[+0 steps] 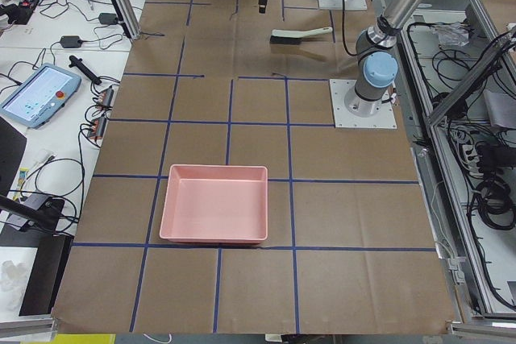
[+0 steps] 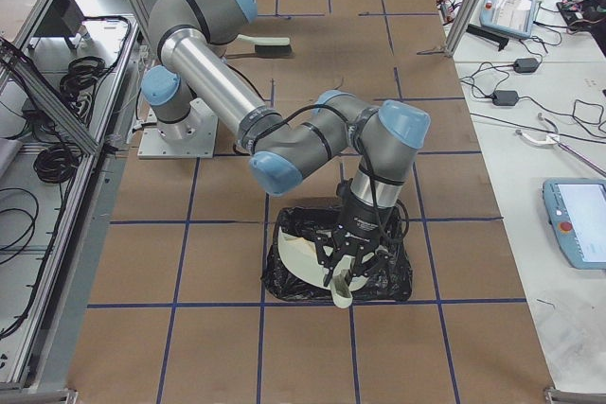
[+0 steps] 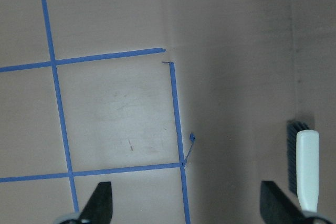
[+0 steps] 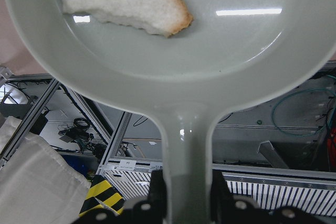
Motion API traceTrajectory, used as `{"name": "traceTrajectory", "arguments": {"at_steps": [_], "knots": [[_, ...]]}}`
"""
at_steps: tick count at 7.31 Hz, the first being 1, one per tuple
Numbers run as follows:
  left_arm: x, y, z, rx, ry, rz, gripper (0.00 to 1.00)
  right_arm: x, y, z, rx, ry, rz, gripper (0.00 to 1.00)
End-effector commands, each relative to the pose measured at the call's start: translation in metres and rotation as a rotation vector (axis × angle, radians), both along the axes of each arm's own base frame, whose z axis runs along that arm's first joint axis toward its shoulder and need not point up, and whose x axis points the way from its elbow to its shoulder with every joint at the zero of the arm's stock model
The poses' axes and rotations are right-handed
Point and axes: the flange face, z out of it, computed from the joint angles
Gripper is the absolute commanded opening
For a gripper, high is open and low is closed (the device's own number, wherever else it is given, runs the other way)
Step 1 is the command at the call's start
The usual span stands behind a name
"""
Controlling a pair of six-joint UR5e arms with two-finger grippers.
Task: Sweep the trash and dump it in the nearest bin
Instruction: 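Tip the dustpan with the right gripper to dump bread and potato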
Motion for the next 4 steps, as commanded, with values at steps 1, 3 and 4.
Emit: {"name": "traceTrajectory", "arguments": {"at_steps": [1, 3, 4], "knots": [[-0.001, -0.005, -0.008, 0.017, 0.000, 0.004, 1.00, 0.011, 0.009, 0.010, 0.002, 0.055, -0.016, 0.02], [-0.002, -0.003, -0.008, 0.022, -0.003, 0.000, 1.00, 0.016, 0.014, 0.004, -0.016, 0.075, -0.016, 0.02], [-0.002, 0.000, -0.009, 0.023, 0.001, 0.000, 1.00, 0.016, 0.014, -0.003, -0.029, 0.091, -0.015, 0.02]]}}
